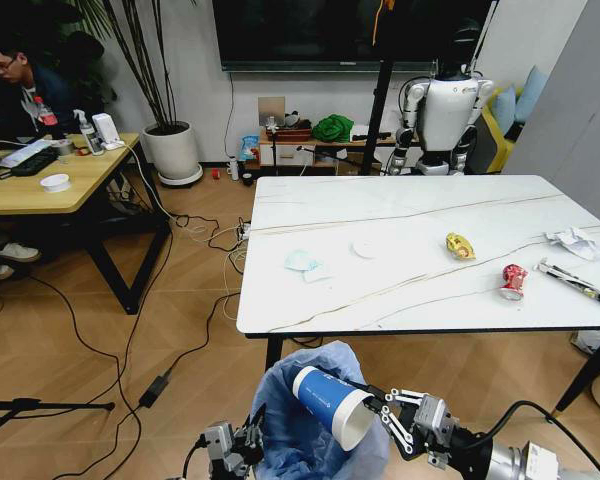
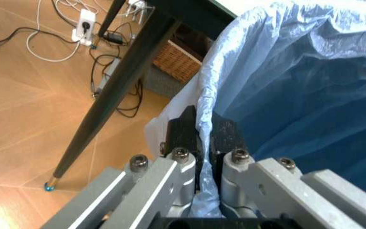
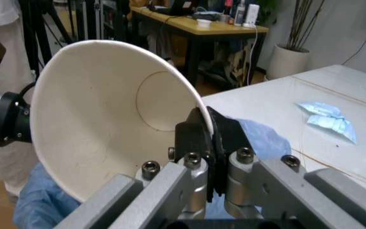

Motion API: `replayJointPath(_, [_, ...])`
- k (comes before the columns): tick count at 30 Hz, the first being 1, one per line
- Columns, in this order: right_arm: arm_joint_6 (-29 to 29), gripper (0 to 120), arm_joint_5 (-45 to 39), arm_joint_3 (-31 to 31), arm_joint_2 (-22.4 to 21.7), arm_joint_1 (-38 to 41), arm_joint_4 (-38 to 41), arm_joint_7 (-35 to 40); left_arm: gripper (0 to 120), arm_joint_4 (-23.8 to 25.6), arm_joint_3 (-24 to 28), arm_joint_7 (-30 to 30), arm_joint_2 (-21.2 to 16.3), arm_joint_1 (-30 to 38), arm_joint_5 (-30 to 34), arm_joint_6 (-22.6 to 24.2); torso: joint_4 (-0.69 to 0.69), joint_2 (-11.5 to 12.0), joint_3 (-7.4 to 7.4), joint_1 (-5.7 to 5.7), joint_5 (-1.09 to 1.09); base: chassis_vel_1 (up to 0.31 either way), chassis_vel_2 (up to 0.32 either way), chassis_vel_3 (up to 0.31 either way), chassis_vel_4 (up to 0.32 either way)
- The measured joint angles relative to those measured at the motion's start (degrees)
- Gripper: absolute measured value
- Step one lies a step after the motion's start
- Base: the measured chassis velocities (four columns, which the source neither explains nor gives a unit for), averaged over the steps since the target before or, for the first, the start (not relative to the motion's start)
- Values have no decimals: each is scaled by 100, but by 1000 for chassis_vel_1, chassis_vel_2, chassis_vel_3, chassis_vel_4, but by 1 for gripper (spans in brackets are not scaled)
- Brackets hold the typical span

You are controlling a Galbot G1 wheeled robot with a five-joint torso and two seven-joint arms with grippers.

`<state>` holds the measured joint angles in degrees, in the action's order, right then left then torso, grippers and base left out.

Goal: Pick up the trash bin and place the trash from the table into it.

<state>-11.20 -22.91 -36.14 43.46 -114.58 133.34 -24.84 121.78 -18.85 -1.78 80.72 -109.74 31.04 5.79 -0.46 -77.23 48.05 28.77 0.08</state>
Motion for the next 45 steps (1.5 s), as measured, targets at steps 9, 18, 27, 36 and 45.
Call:
replayJointPath(9, [-59,0,-49,4,29,165,-81,-65,0,-78,90,-50,75,72,-65,-10,-1,0,0,0,-3,0,0,0,0])
replayJointPath(18, [8,0,-187,248,146,580,-198,-72,0,252,-338,-35,-128,-116,130,-43,2,0,0,0,-14,0,0,0,0])
replayJointPath(27, [98,0,-283,1035,447,1396,-511,-179,0,719,-867,-22,-211,-418,343,-43,3,1,0,0,-6,0,0,0,0])
replayJointPath(36, [88,0,-154,1460,585,1608,-648,-404,0,647,-936,-24,-125,-374,340,-28,0,0,0,0,-8,0,0,0,0])
replayJointPath(45, [85,0,-190,1200,389,1462,-512,-428,0,304,-660,-18,27,-194,225,35,-1,0,0,0,-9,0,0,0,0])
